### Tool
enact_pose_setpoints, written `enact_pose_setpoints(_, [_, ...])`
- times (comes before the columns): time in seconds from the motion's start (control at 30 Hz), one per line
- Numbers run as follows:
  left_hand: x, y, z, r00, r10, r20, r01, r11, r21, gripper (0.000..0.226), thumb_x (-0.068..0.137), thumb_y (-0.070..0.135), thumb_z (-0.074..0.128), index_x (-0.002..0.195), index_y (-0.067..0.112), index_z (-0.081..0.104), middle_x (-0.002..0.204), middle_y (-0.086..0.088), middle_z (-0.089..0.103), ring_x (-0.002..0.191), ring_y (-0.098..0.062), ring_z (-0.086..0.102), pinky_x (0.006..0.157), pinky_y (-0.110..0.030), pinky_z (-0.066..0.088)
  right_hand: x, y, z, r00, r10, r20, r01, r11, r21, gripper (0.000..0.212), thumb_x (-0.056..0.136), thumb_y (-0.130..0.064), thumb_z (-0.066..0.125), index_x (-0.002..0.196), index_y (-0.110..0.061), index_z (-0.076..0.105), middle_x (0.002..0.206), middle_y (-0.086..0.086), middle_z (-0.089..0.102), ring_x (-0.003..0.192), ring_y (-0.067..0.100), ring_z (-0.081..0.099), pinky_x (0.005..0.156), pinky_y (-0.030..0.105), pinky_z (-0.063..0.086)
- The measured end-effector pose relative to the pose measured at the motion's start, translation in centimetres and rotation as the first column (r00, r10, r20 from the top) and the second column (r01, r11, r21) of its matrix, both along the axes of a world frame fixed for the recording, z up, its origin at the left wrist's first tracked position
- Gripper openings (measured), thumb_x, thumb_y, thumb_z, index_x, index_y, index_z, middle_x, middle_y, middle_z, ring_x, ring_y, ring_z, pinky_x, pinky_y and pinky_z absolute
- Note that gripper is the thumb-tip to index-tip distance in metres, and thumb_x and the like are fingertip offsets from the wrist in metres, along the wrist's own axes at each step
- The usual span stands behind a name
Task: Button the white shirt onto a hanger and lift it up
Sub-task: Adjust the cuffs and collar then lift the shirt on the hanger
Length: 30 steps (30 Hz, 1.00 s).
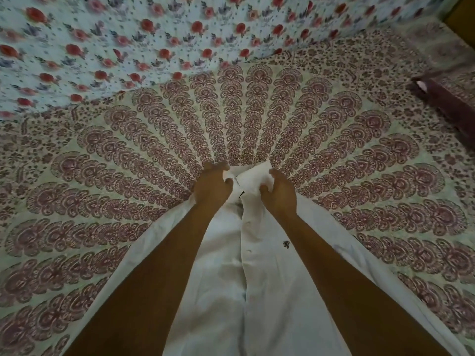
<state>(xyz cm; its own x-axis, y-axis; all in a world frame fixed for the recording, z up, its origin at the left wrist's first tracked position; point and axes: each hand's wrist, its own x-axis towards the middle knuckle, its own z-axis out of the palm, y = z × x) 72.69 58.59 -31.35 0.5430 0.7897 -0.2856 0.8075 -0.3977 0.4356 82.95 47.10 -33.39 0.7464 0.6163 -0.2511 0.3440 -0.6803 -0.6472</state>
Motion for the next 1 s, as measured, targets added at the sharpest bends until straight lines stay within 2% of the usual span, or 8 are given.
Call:
enact_pose_setpoints(0.1, [0.7,1.3,-1.9,0.96,-0.136,-0.245,0.132,0.991,-0.033,0.056,0.083,0.032,0.063,0.134,0.028,0.039,0.144,-0.011,0.024,0.124,-0.035,0.042,0.09,-0.043,0.043,0.9,1.5,-2.0,0.998,0.06,0.033,-0.052,0.978,-0.202,0.066,0.087,-0.029,0.054,0.141,-0.005,0.025,0.139,0.019,0.04,0.129,0.035,0.037,0.104,0.041,0.03])
enact_pose_setpoints(0.2, [0.6,2.0,-3.8,0.926,-0.16,-0.343,0.125,0.985,-0.121,0.06,0.078,0.036,0.067,0.132,0.03,0.042,0.143,-0.011,0.023,0.129,-0.034,0.031,0.094,-0.046,0.04,1.0,1.7,-3.5,0.999,0.041,-0.031,-0.05,0.937,-0.347,0.071,0.085,-0.033,0.056,0.14,-0.004,0.021,0.139,0.02,0.037,0.128,0.036,0.035,0.104,0.044,0.032])
enact_pose_setpoints(0.33, [0.3,2.3,-4.9,0.951,-0.116,-0.287,0.083,0.989,-0.127,0.049,0.077,0.037,0.071,0.12,0.021,0.055,0.131,-0.012,0.038,0.125,-0.032,0.038,0.093,-0.044,0.042,1.3,0.7,-4.5,0.993,0.094,0.069,-0.061,0.923,-0.381,0.069,0.079,-0.038,0.062,0.131,-0.004,0.033,0.132,0.016,0.043,0.124,0.033,0.04,0.099,0.043,0.035])
enact_pose_setpoints(0.57, [-0.9,1.5,-4.8,0.933,-0.24,-0.268,0.236,0.971,-0.047,0.039,0.082,0.04,0.062,0.11,0.013,0.06,0.116,-0.014,0.054,0.113,-0.033,0.048,0.091,-0.039,0.042,0.5,-0.7,-3.5,0.994,0.106,0.006,-0.096,0.921,-0.379,0.062,0.077,-0.033,0.063,0.128,-0.006,0.04,0.13,0.015,0.044,0.121,0.034,0.039,0.097,0.043,0.038])
enact_pose_setpoints(0.67, [-1.8,0.4,-5.0,0.928,-0.269,-0.259,0.273,0.962,-0.018,0.037,0.082,0.035,0.061,0.111,0.013,0.058,0.119,-0.014,0.052,0.115,-0.032,0.045,0.093,-0.038,0.04,0.1,-1.3,-3.4,0.987,0.159,0.011,-0.139,0.89,-0.433,0.065,0.077,-0.033,0.065,0.129,-0.007,0.037,0.132,0.014,0.042,0.122,0.032,0.04,0.098,0.042,0.038])
enact_pose_setpoints(0.8, [-3.0,-0.7,-5.0,0.993,-0.113,-0.043,0.113,0.994,-0.006,0.036,0.08,0.008,0.064,0.115,0.012,0.059,0.141,-0.013,0.033,0.119,-0.031,0.046,0.091,-0.036,0.045,0.0,-1.8,-3.4,0.967,0.227,0.113,-0.142,0.854,-0.501,0.048,0.085,-0.021,0.052,0.129,-0.006,0.038,0.13,0.013,0.046,0.119,0.031,0.045,0.096,0.04,0.038])
enact_pose_setpoints(0.87, [-3.5,-0.6,-5.0,0.996,-0.069,-0.062,0.07,0.997,0.024,0.039,0.081,0.005,0.06,0.118,0.016,0.056,0.138,-0.014,0.038,0.112,-0.031,0.054,0.085,-0.036,0.048,0.1,-2.1,-3.4,0.94,0.284,0.189,-0.14,0.826,-0.547,0.038,0.09,-0.015,0.044,0.127,-0.005,0.041,0.129,0.012,0.05,0.119,0.03,0.046,0.099,0.039,0.035])
enact_pose_setpoints(1.0, [-3.2,0.1,-5.2,0.97,-0.149,-0.193,0.159,0.987,0.035,0.037,0.084,0.015,0.059,0.121,0.02,0.052,0.115,-0.014,0.057,0.106,-0.029,0.055,0.079,-0.036,0.047,0.6,-2.4,-3.5,0.902,0.358,0.242,-0.178,0.817,-0.548,0.031,0.091,-0.007,0.039,0.12,-0.006,0.05,0.123,0.011,0.054,0.114,0.027,0.05,0.098,0.034,0.036])
